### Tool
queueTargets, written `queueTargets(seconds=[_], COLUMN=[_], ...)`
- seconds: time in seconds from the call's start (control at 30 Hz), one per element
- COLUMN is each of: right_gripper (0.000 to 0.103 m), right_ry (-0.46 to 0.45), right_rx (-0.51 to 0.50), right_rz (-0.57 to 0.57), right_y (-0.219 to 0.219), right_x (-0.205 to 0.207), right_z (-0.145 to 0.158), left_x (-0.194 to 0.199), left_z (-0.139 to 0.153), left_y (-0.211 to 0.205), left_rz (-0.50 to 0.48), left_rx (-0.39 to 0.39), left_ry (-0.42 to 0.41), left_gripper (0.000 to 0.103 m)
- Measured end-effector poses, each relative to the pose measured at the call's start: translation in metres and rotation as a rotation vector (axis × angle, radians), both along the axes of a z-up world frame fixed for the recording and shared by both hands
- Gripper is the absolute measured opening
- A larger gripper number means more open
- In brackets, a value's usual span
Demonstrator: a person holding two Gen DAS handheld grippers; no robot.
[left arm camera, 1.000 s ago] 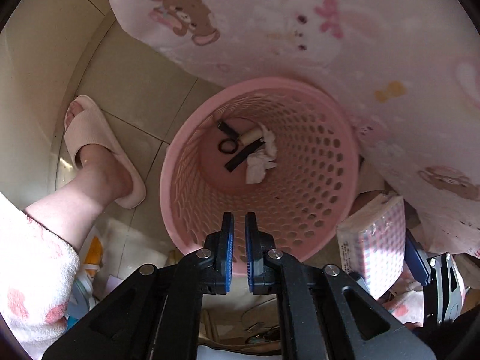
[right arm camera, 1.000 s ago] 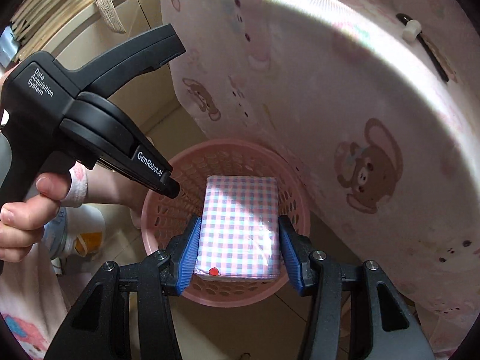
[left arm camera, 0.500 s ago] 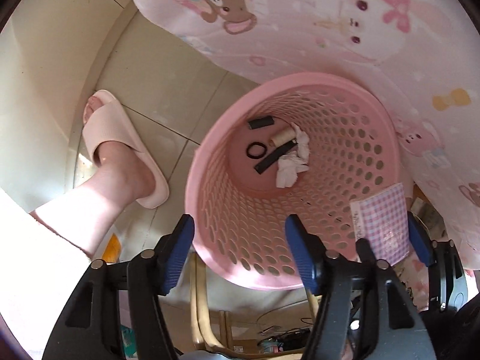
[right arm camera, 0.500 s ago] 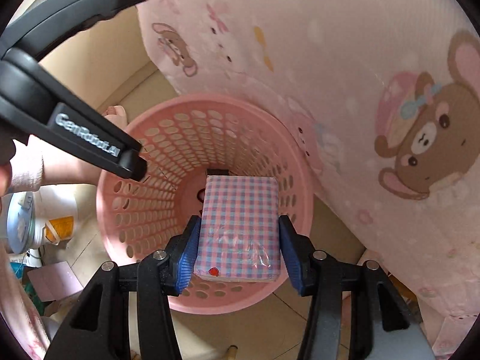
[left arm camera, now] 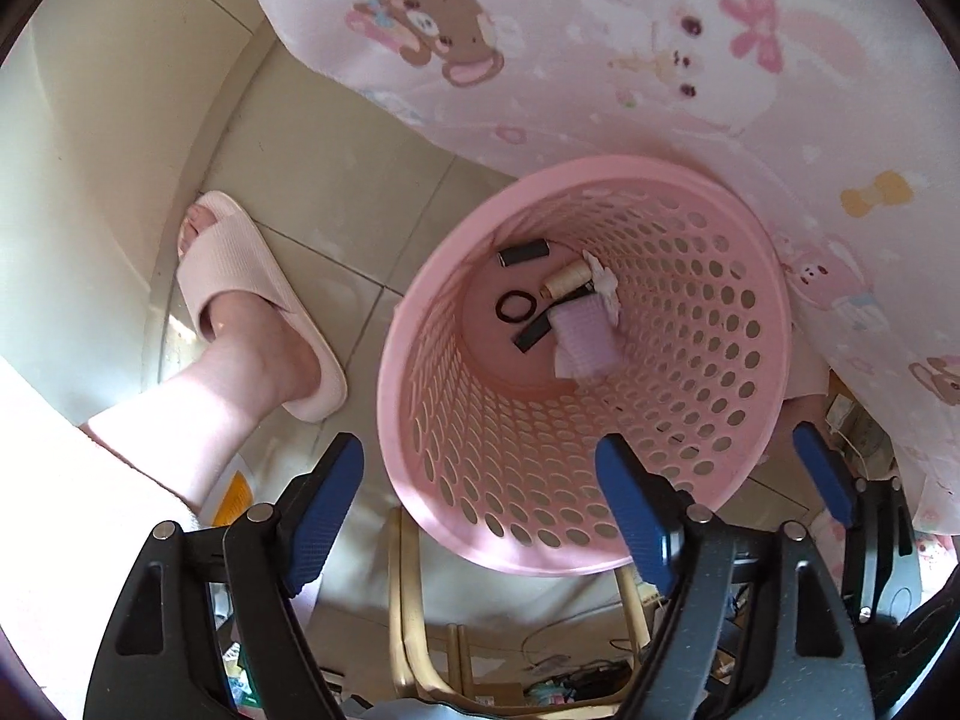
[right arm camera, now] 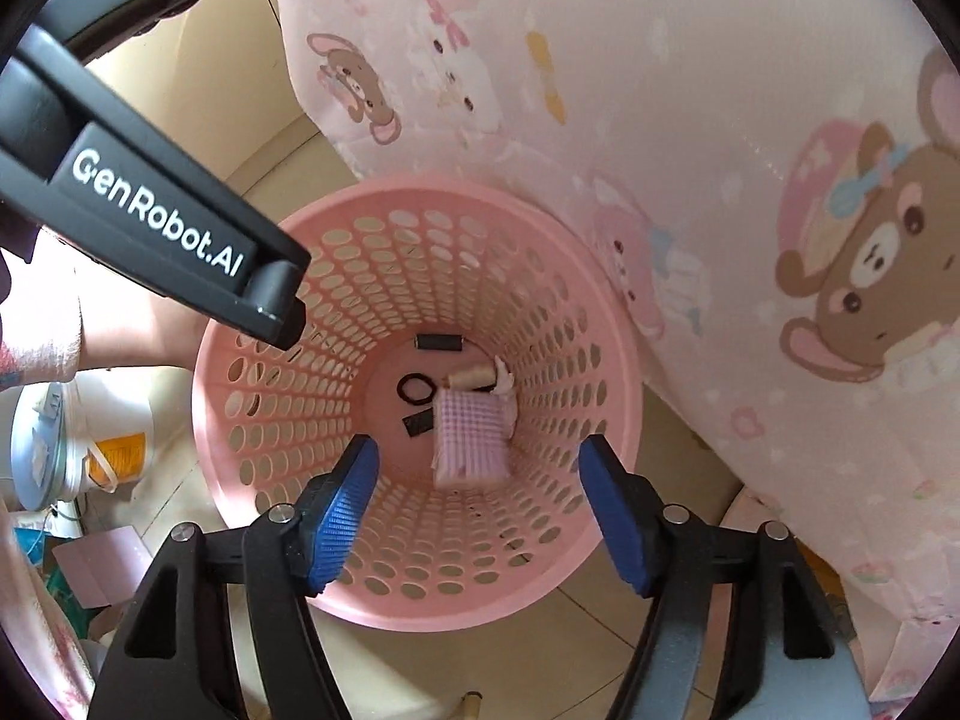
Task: Collect trash
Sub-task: 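Carry hair tie and tissue pack over the wastebasket and open both tools, then raise both tools back toward the chair seat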
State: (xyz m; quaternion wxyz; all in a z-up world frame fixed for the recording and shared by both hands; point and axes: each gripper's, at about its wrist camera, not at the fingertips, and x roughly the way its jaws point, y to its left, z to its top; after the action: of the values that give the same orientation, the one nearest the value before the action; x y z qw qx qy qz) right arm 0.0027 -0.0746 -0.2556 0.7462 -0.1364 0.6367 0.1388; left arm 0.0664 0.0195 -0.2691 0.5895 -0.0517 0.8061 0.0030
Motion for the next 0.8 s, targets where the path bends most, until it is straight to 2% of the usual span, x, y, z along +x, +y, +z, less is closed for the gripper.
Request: queueTargets(seconds=[0.1,0.17,0.23,0.43,0.57,0.63,0.8], right_gripper=[0.072,0.072,0.072,0.072,0.072,0.075,0.077], right_ry=[-0.036,-0.125,-0.196,-0.243,-0.356,-0.422,-0.523], right_rx=[-0.019,-0.089,-0.106,0.023,0.06,0.073,0.111], right_rz=[-0.004,0.0,0.013,-0.035,-0.079,-0.104,-0.165], right_y=[0.0,0.003,0.003,-0.011,-0.023,-0.03,-0.046], right_x=[0.004,0.005,0.006,0.008,-0.001,-0.004,-0.002], right_z=[0.01,0.022,0.038,0.097,0.14,0.158,0.191], left_x=[0.004,0.007,0.01,0.016,0.016,0.016,0.01], left_z=[0.015,0.027,0.042,0.098,0.141,0.158,0.194], left_y=[0.001,0.003,0.003,0.008,0.008,0.004,0.007], left_rz=[0.009,0.007,0.004,-0.01,-0.041,-0.089,-0.115], left_rx=[0.004,-0.002,-0.004,-0.019,0.037,0.074,0.1], left_ry=[-0.059,-0.107,-0.163,-0.351,-0.528,-0.596,-0.768], left_gripper=[0.08,0.081,0.081,0.081,0.084,0.085,0.09])
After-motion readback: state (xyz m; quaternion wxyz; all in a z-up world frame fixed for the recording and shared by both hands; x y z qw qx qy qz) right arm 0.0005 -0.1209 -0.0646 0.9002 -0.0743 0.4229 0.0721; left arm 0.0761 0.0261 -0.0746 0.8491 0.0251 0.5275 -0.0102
